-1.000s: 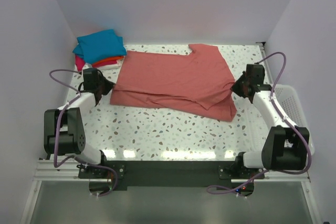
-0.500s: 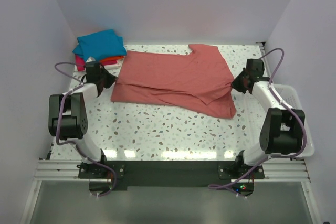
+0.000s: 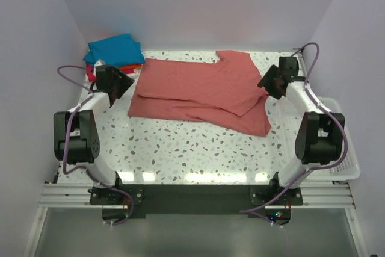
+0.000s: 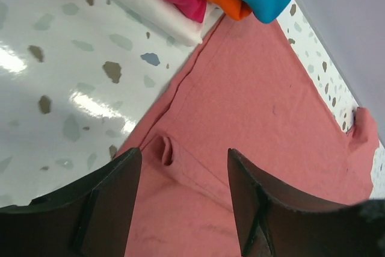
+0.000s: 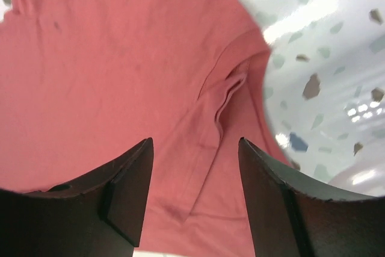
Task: Fold and stack the t-shirts
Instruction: Fold the tshirt
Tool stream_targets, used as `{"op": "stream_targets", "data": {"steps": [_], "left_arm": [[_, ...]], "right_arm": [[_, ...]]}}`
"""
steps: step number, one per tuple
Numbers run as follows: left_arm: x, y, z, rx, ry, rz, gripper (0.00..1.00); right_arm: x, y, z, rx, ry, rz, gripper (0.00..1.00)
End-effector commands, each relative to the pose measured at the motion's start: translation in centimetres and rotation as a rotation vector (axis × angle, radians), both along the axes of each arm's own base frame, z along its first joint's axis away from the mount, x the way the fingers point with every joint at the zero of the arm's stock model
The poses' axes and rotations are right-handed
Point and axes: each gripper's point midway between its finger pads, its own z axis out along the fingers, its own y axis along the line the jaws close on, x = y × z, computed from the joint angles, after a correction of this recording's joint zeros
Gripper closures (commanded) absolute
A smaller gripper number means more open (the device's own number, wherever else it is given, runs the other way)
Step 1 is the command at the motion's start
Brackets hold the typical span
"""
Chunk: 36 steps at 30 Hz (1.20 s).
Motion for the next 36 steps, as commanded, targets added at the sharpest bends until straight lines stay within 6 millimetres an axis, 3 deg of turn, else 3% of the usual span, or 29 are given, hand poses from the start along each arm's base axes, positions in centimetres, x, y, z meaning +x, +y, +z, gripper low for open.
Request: {"op": "stream_targets", "data": {"steps": [1,4,5,8,15,27,31,36], "left_arm": [[-3.0,1.9,3.1,0.079,-0.002,0.135,0.36],[-5.9,1.6,3.1,0.094,-0.002,0.183,0.36],[-7.0,0.8,2.7,0.095,0.0,0.173,0.36],[-8.5,-1.1,1.8,0.106,0.024,0.147,0.36],[-9.4,-2.8,-0.7,0.106,0.068,0.115,0.36],[-9.7,-2.7,-2.7,0.118,0.107,0.108,0.36],[-9.8,-2.6,-2.9,0.125,0.114,0.115,0.38],[-9.8,-2.3,-3.4,0.139,0.127,0.125,0.42]], "right_arm": [[-2.1,3.0,2.5,-0.065,-0.042,0.083,0.39],[-4.1,5.0,0.4,-0.07,-0.026,0.114,0.43],[-4.6,6.5,0.0,-0.072,-0.023,0.147,0.43],[-5.8,7.8,-2.1,-0.064,0.011,0.161,0.47],[-7.0,9.3,-4.5,-0.057,0.039,0.165,0.5],[-6.3,11.5,-7.1,0.006,0.068,0.172,0.53],[-6.2,11.6,-7.2,0.007,0.066,0.167,0.72],[-5.3,11.5,-5.6,-0.006,0.035,0.164,0.95]]}}
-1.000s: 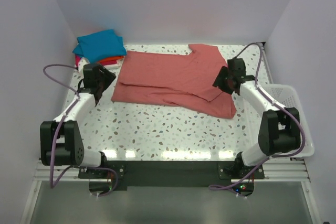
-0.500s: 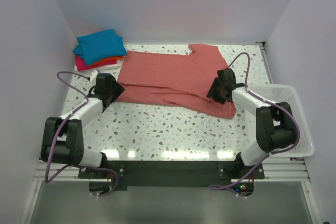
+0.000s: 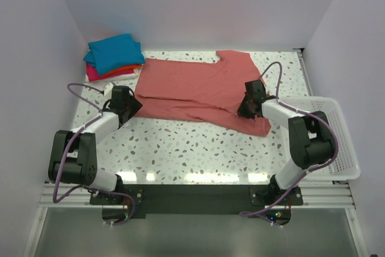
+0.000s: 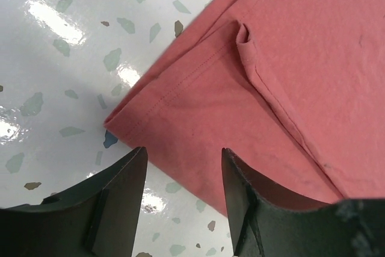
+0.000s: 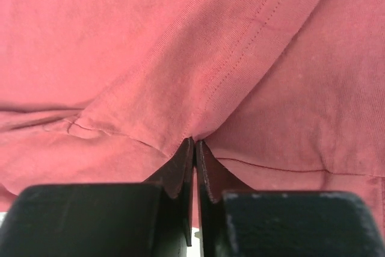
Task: Fold and stack the t-shirts
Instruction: Fold the tshirt
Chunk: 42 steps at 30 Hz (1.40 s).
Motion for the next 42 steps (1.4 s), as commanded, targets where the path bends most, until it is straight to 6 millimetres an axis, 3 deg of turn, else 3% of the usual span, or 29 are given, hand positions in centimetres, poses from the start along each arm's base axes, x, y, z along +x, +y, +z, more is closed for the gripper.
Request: {"op": "stream_targets", "data": {"steps": [1,5,6,8,9,11,12,13,19,21,22,23,26,27,28,29,30,31,32,33,35,36,37,38,40,42], "left_arm": [[0.5,0.6,0.0,0.023,-0.018,0.034,0.44],[0.5,0.8,0.0,0.029,-0.019,0.042,0.46],[0.5,0.8,0.0,0.03,-0.017,0.041,0.46],[0.5,0.9,0.0,0.035,-0.017,0.044,0.48],[0.4,1.0,-0.1,0.041,-0.013,0.047,0.48],[0.4,1.2,-0.1,0.048,-0.01,0.053,0.48],[0.3,1.2,-0.1,0.049,-0.01,0.055,0.48],[0.2,1.3,-0.1,0.052,-0.006,0.057,0.48],[-0.5,2.0,0.3,0.078,0.003,0.084,0.46],[-1.1,2.1,0.2,0.077,0.018,0.095,0.42],[-1.5,2.3,0.1,0.081,0.023,0.098,0.4],[-1.6,2.4,0.1,0.085,0.022,0.103,0.4],[-2.1,2.4,-0.2,0.079,0.015,0.108,0.38],[-2.1,2.4,-0.2,0.079,0.013,0.108,0.38],[-2.0,2.5,-0.1,0.079,0.009,0.11,0.38],[-1.9,2.5,-0.2,0.079,0.006,0.112,0.38],[-1.6,2.6,-0.3,0.079,0.004,0.114,0.39],[-1.4,2.5,-0.3,0.077,0.0,0.113,0.39],[-1.2,2.5,-0.4,0.075,-0.005,0.112,0.4],[-1.0,2.5,-0.8,0.069,0.006,0.119,0.41],[-0.5,2.2,-1.2,0.048,0.004,0.114,0.41],[-0.5,2.2,-1.4,0.044,0.012,0.111,0.41],[0.1,2.0,-1.6,0.038,-0.001,0.107,0.42],[0.5,1.9,-1.6,0.029,-0.011,0.106,0.42],[0.6,2.0,-2.4,0.025,0.004,0.112,0.44],[0.8,2.2,-3.0,0.021,0.012,0.119,0.46]], "right_arm": [[2.5,0.4,2.7,0.007,-0.094,-0.011,0.99],[4.1,0.6,3.4,-0.012,-0.103,0.002,1.0],[5.3,0.7,4.5,-0.018,-0.13,0.006,1.0],[6.1,0.9,4.3,-0.026,-0.12,0.011,1.0],[7.3,1.2,5.6,-0.026,-0.149,0.017,1.0],[8.6,1.5,5.1,-0.037,-0.142,0.032,1.0],[10.0,1.9,6.1,-0.031,-0.167,0.038,1.0],[10.3,2.0,4.9,-0.04,-0.133,0.044,1.0],[13.4,2.9,4.9,-0.046,-0.144,0.084,0.99],[14.1,3.2,5.5,-0.052,-0.16,0.101,0.92],[14.2,3.1,5.8,-0.058,-0.162,0.106,0.73],[14.3,3.0,6.3,-0.068,-0.166,0.112,0.63],[13.7,2.3,8.1,-0.098,-0.173,0.109,0.36],[12.6,1.9,9.0,-0.107,-0.173,0.105,0.34],[11.7,1.4,9.4,-0.117,-0.168,0.1,0.34],[10.2,0.8,8.4,-0.129,-0.131,0.093,0.34],[9.0,0.5,10.0,-0.126,-0.154,0.088,0.34],[8.0,0.2,10.0,-0.126,-0.153,0.086,0.34],[5.6,-0.4,7.9,-0.13,-0.094,0.076,0.34],[4.5,-0.6,9.6,-0.112,-0.14,0.07,0.35],[1.2,-1.5,7.6,-0.123,-0.092,0.064,0.35],[0.1,-2.0,7.4,-0.133,-0.083,0.055,0.35],[-0.8,-2.3,8.5,-0.127,-0.11,0.048,0.35],[-2.5,-2.8,7.3,-0.129,-0.073,0.037,0.35],[-4.1,-3.3,8.1,-0.119,-0.098,0.014,0.35],[-6.1,-3.8,6.8,-0.117,-0.064,-0.003,0.35]]}}
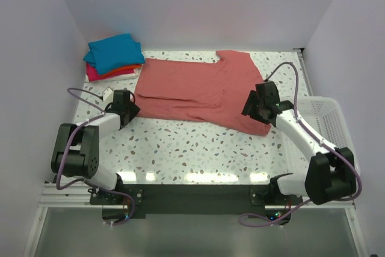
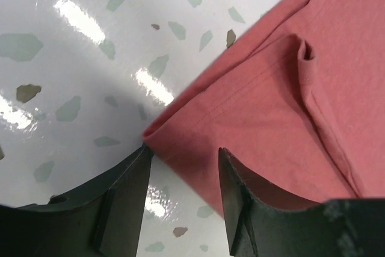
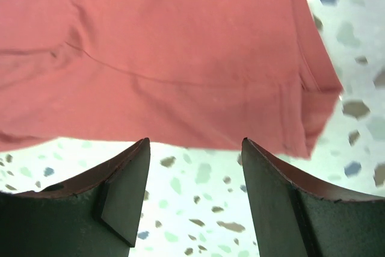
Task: Fold and stack the t-shirts
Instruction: Fold the tshirt
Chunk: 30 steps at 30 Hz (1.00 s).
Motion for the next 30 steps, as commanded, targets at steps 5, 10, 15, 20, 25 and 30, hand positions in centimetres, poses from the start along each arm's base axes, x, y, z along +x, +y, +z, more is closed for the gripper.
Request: {"op": "stream_targets", "data": {"steps": [5,10,15,20,25,30], "left_arm": [[2.1,0.5,-0.4,-0.017,-0.049,0.031,0.6],[1.8,0.8,-0.9,-0.008,-0.037,0.034,0.85],[0.8,2.8,0.8,0.024,-0.062,0.097,1.0],[-0.8,4.4,1.9,0.054,-0.07,0.139,1.0],[-2.4,6.2,2.5,0.061,-0.092,0.183,1.0],[-2.9,6.4,2.9,0.067,-0.105,0.18,1.0]], "right_arm": [[-4.8,-2.5,-2.2,-0.04,0.055,-0.108,0.33],[-5.3,-2.9,-3.9,-0.057,0.098,-0.129,0.28],[-5.4,-3.3,-5.3,-0.079,0.125,-0.139,0.25],[-5.2,-3.5,-6.1,-0.08,0.134,-0.152,0.24],[-4.9,-2.7,-6.9,-0.046,0.152,-0.14,0.26],[-5.1,-1.9,-7.4,-0.001,0.146,-0.122,0.38]]}}
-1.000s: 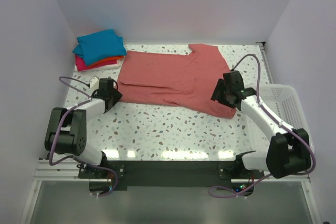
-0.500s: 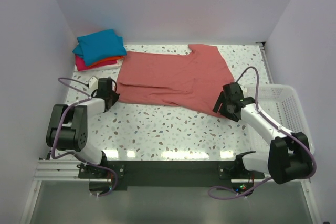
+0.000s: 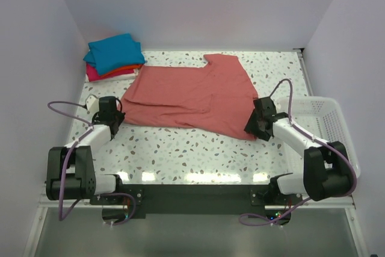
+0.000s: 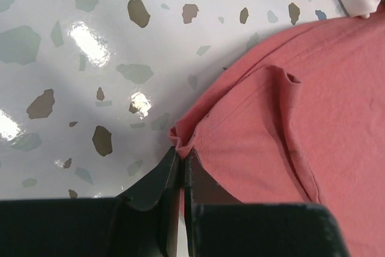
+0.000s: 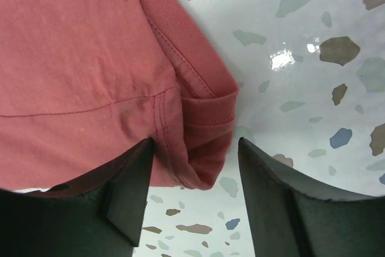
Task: Fold and stack the t-shirts
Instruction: Fold the tshirt
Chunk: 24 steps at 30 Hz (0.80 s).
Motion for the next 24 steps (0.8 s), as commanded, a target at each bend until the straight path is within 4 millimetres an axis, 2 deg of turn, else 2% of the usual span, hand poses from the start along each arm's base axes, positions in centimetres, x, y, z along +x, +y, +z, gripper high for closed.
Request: {"op": "stream_targets", "data": {"steps": [1,5,6,7,9,12,13,14,17,24], "left_arm": [[-0.3,1.1,0.8,0.047,-0.014,0.021,1.0],[-0.6,0.9,0.8,0.036,-0.015,0.019,1.0],[-0.6,1.0,1.0,0.036,-0.023,0.02,1.0],[-1.2,0.9,0.7,0.035,0.003,0.018,1.0],[-1.4,1.0,1.0,0.036,0.002,0.026,1.0],[-2.3,1.4,1.1,0.049,0.02,0.043,1.0],[-2.5,1.4,1.1,0.051,0.026,0.047,1.0],[-3.0,1.5,0.9,0.055,0.046,0.052,1.0],[-4.2,1.5,0.5,0.048,0.078,0.062,1.0],[-8.1,0.8,-0.6,0.019,0.131,0.055,1.0]], "right_arm": [[0.3,0.7,-0.1,0.05,-0.038,-0.006,0.41],[-0.3,1.3,0.0,0.088,-0.041,0.002,0.57],[-0.5,1.5,0.2,0.101,-0.041,0.006,0.72],[-0.6,1.5,0.3,0.102,-0.039,0.007,0.83],[-0.9,0.7,1.0,0.066,-0.033,-0.003,1.0],[-1.3,-0.8,2.4,0.06,-0.035,-0.021,1.0],[-1.3,-0.8,3.4,0.088,-0.063,-0.009,1.0],[-1.2,-1.7,4.0,0.101,-0.077,-0.038,1.0],[-1.8,-2.5,5.5,0.132,-0.084,-0.047,1.0],[-4.1,-2.2,7.0,0.16,-0.078,-0.033,1.0]]}}
